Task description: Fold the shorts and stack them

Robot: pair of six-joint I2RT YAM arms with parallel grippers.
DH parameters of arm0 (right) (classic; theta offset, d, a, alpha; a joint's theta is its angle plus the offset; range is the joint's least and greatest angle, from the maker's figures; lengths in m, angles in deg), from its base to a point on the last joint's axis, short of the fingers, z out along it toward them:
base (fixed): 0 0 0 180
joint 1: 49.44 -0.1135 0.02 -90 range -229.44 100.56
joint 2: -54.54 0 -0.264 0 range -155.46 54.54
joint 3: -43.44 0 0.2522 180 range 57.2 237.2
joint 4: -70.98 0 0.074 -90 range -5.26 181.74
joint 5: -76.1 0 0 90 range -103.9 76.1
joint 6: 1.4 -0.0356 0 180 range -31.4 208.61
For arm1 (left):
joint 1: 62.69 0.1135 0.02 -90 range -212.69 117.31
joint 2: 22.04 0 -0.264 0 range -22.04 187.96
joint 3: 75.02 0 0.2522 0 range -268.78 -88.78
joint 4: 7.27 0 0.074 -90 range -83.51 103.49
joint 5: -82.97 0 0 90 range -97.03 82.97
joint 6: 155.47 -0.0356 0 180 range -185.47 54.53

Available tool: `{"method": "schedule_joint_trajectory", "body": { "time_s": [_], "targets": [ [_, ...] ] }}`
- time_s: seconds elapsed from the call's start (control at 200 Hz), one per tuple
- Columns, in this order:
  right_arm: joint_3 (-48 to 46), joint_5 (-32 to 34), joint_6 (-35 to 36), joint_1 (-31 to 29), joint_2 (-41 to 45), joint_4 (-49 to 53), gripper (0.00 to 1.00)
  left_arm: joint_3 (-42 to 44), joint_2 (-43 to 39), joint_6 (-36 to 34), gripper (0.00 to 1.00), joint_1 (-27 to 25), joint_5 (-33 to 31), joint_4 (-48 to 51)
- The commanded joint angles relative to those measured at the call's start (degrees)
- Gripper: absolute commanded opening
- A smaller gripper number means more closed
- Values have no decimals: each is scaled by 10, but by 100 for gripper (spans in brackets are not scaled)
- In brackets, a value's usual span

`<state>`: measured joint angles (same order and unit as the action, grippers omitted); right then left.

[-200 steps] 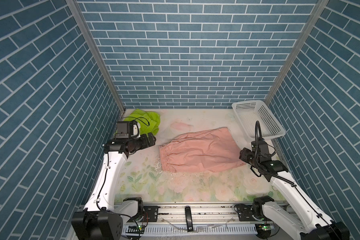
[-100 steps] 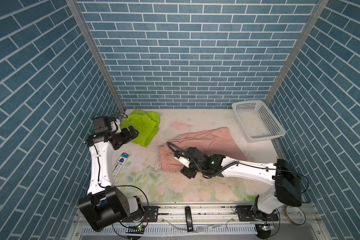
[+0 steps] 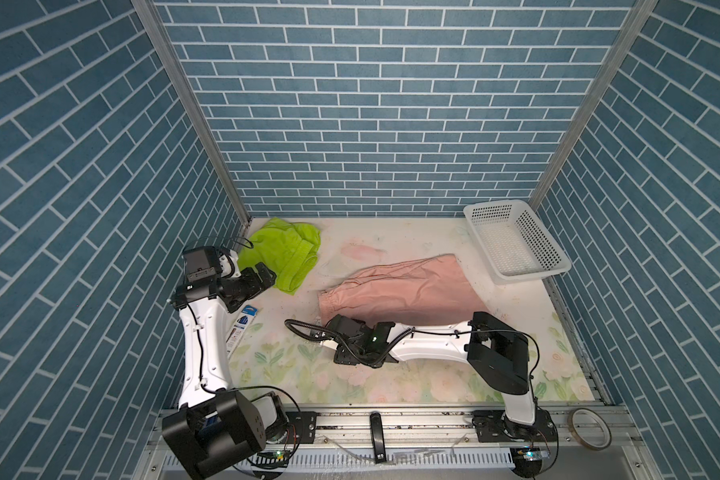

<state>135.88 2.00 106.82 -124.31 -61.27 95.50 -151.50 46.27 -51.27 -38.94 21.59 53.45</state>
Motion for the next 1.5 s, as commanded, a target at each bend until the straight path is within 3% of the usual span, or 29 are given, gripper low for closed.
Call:
{"method": "schedule_joint_trajectory", "body": {
  "time_s": [0.0,0.11,0.23,0.31,0.455,0.575,0.78,0.905,1.0,1.155,1.495],
  "targets": [
    [22,34,41,6,-17,-21,78,26,-7,15,100,4,20,-19],
    [32,36,38,17,-35,-14,75,48,-29,35,100,4,22,-33],
    [28,4,12,34,-37,-15,64,59,-51,41,100,4,19,-28],
    [22,-28,-2,45,-37,-23,51,75,-64,45,100,4,17,-28],
    [21,-64,-16,56,-41,-31,19,105,-73,50,100,5,23,-34],
    [12,-89,-28,64,-32,-45,0,126,-79,63,100,5,51,-45],
    [-50,-159,-97,95,23,-126,0,187,-101,103,100,-1,95,-91],
    [-96,-206,-143,115,56,-197,0,240,-122,161,100,-52,100,-158],
    [-124,-226,-162,120,72,-243,0,289,-126,228,100,-100,105,-259],
    [-140,-231,-176,121,77,-276,0,376,-111,348,100,-126,155,-465],
    [-150,-233,-188,121,76,-306,0,383,-44,390,100,-232,116,-586]
  ]
}}
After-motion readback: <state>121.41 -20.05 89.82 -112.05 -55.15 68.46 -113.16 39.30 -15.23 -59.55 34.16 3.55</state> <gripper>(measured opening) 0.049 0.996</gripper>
